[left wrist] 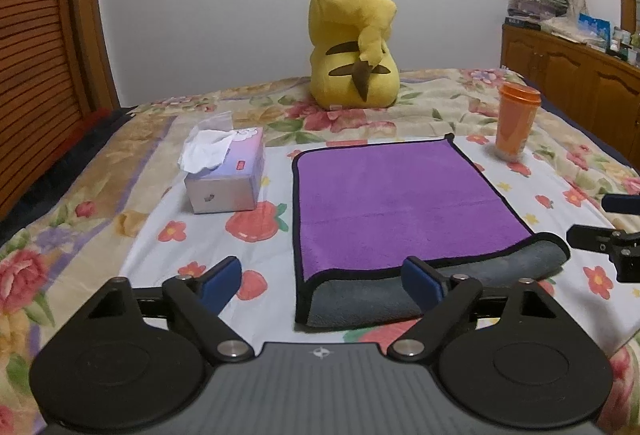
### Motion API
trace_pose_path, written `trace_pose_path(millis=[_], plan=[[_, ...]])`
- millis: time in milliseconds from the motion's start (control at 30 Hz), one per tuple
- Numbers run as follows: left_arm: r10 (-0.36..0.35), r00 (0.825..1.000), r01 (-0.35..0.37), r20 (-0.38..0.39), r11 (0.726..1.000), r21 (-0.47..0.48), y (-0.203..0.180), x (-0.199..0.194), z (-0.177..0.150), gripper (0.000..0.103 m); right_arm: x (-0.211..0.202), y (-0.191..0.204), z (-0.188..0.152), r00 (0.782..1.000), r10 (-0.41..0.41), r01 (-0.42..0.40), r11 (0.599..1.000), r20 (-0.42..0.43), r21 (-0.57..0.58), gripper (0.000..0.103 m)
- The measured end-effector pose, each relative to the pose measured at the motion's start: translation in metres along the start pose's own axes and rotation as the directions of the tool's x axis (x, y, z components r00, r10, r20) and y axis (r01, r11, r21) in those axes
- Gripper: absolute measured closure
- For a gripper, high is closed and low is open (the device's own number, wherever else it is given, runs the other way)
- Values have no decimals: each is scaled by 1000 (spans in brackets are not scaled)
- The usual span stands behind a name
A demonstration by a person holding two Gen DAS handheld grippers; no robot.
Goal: Fold towel
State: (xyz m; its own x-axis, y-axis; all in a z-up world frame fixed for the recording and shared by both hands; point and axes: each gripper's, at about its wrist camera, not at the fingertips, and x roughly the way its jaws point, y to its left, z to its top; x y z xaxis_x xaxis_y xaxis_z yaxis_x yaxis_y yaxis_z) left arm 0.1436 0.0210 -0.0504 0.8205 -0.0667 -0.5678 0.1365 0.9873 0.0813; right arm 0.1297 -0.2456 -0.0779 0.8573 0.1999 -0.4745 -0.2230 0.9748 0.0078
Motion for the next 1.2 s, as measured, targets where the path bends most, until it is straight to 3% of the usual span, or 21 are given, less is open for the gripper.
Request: trace_pose_path(millis=[300, 667, 1067, 1200], plan=[[-5, 1000, 5, -30, 1000, -16, 11, 19, 3, 26, 14, -6, 1, 999, 22, -22, 1000, -40, 12, 23], [2, 997, -1, -72, 1000, 4, 14, 38, 2, 50, 28, -13, 2, 997, 38, -37, 999, -69, 21, 27], [-21, 993, 23, -116, 1000, 20, 18, 60, 0, 68, 50, -25, 1, 989, 41, -37, 999, -139, 34, 32], [-31, 990, 34, -139, 999, 21, 19, 70, -2, 69, 59, -31, 0, 985, 40, -33, 998, -170, 47, 32]])
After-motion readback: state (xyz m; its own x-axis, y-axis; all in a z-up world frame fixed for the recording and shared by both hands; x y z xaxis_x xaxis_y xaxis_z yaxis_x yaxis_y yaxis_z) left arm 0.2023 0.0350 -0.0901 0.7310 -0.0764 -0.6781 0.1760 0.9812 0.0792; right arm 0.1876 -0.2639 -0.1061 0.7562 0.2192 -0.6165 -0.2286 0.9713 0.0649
